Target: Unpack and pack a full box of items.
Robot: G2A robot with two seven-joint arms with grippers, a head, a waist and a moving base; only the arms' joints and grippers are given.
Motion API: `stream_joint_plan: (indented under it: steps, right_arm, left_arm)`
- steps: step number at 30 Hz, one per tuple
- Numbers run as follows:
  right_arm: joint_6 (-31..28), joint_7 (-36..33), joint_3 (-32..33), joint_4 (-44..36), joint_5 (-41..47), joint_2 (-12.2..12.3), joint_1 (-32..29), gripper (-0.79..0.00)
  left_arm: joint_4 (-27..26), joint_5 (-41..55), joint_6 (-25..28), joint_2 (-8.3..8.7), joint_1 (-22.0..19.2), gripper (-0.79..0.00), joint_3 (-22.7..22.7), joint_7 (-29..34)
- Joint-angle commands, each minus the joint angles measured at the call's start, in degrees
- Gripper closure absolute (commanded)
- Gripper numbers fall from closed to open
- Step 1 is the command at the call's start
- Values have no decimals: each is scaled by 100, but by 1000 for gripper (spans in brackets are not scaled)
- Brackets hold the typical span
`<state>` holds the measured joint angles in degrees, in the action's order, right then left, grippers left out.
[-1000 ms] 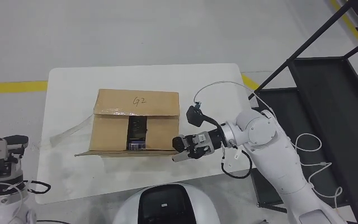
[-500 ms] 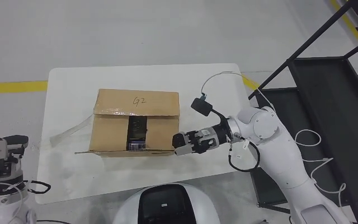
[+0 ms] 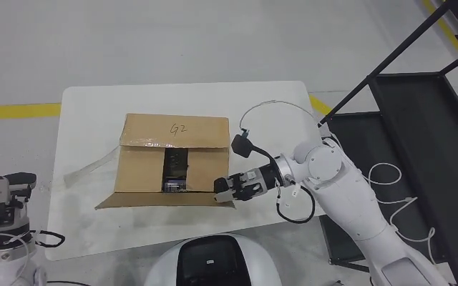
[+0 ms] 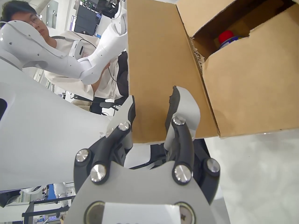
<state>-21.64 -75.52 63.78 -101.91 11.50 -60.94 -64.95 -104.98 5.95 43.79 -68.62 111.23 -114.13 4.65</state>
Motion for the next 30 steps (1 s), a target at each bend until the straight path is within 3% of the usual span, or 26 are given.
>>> stream_joint_plan:
  steps: [1, 3, 15, 23, 30]
  right_arm:
    - [109, 54, -74, 75, -12, -6, 30, -114]
    - [191, 102, -149, 135, -130, -10, 68, -3]
    - [499, 537, -529, 549, -652, -50, 274, 0]
    - [71, 464, -762, 556, -1453, -29, 344, 0]
    - [-170, 464, -779, 392, -1279, 5, 250, 0]
  left_arm:
    - [0, 0, 0, 0, 0, -785, 0, 0]
    - [0, 0, 0, 0, 0, -785, 0, 0]
    - [0, 0, 0, 0, 0, -785, 0, 0]
    - [0, 0, 0, 0, 0, -785, 0, 0]
    - [0, 0, 0, 0, 0, -785, 0, 0]
